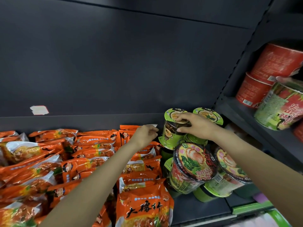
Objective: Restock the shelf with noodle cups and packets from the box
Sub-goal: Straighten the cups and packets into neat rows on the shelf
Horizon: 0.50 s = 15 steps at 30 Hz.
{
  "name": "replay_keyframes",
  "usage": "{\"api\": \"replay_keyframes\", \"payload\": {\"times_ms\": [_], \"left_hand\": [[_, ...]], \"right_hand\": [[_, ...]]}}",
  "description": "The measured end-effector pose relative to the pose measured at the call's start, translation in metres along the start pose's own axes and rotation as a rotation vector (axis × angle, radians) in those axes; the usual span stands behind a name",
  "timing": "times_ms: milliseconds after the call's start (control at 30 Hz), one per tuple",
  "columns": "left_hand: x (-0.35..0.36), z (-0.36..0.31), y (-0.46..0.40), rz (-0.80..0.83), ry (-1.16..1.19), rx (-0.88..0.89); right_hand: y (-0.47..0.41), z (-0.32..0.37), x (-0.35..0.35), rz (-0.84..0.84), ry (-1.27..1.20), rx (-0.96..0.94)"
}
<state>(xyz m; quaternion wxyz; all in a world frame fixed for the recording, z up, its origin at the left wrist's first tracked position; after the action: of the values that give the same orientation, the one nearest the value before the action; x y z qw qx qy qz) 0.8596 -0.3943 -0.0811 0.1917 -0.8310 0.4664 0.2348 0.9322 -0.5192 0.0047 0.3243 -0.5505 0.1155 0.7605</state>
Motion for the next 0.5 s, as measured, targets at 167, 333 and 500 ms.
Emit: {"api": "replay_keyframes", "payload": {"times_ms": [167,333,500], "left_hand": [[0.013,0.022,0.006,0.085,-0.097,0.020],[0.032,0.033,-0.005,0.128,-0.214,-0.017],[0.045,0.038,-0.012,0.176,-0.243,-0.037]], "right_hand": [[-0.005,0.005,-0.002,-0.122,0.010,-0.001],[-0.007,0.003,-0.001,-0.092,-0.059,0.005],[-0.007,0.001,0.001,-0.047,-0.064,-0.002]]}}
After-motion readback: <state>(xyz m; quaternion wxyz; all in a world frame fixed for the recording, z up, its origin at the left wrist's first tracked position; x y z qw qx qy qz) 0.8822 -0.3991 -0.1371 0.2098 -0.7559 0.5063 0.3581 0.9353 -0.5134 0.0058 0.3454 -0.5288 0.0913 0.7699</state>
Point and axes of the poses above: each hand's wrist, its own y-axis away from the middle knuckle, its own x-axis out of the palm, z = x × y, the point moved 10 cm from there along -y, towards the middle knuckle, and after that the axes turned 13 degrees about -z, right-handed, at the moved point
